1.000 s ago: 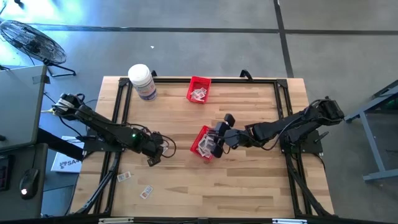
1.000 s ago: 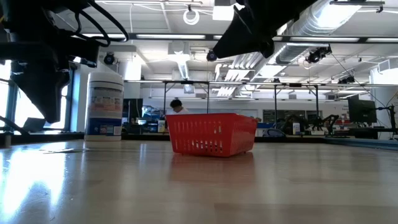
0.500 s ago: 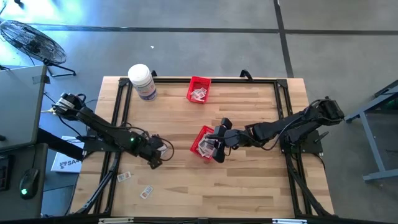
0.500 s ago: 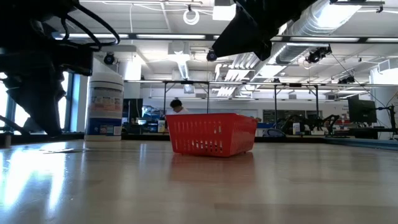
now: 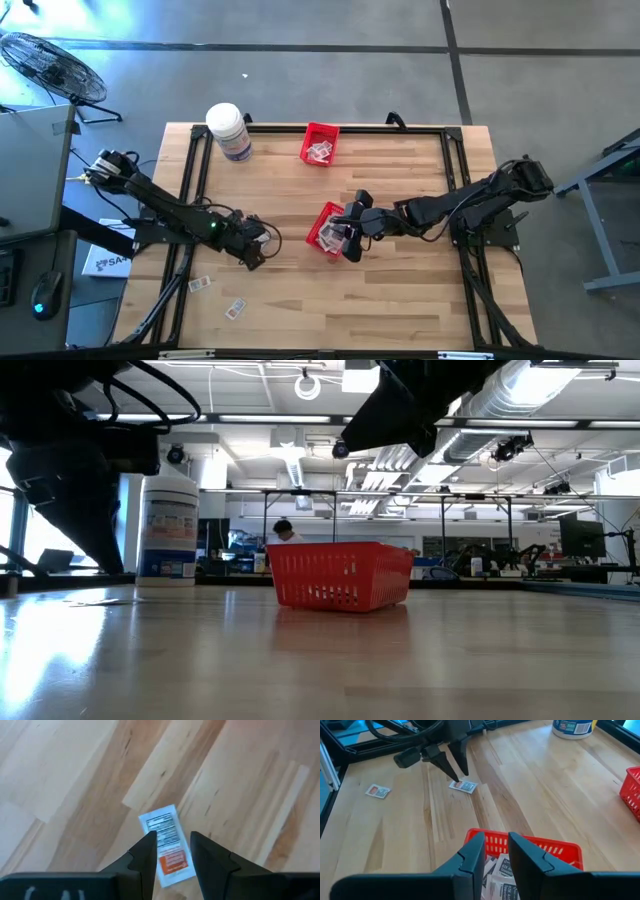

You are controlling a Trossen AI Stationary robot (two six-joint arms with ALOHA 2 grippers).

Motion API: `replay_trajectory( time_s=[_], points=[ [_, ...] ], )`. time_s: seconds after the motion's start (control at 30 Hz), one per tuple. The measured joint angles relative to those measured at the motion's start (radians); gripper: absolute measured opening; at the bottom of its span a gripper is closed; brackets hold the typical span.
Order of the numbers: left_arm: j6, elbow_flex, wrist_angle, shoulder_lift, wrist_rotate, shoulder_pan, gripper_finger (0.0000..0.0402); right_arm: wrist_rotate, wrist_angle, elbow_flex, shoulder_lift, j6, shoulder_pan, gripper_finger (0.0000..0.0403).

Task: Pick & Place First Aid Supplies
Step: Put the white ointment pack into the top red bin

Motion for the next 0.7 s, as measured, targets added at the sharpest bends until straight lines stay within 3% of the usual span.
replay_trajectory(
  time_s=[0.3,0.43,0.57,0.7],
  points=[
    [0.025,0.000,0.079,0.014,-0.049,0.000,0.0115,0.000,0.000,0.000,0.000,0.000,0.000,0.0078],
    [0.108,0.002,0.136,0.054,-0.084,0.010,0.0115,0.000,0.000,0.000,0.000,0.000,0.000,0.0078],
    [0.140,0.001,0.195,0.110,-0.040,0.059,0.0115,0.000,0.000,0.000,0.000,0.000,0.000,0.0078],
    [0.160,0.001,0.227,0.153,0.070,0.106,0.0115,0.000,0.002,0.000,0.000,0.000,0.000,0.0078]
  ],
)
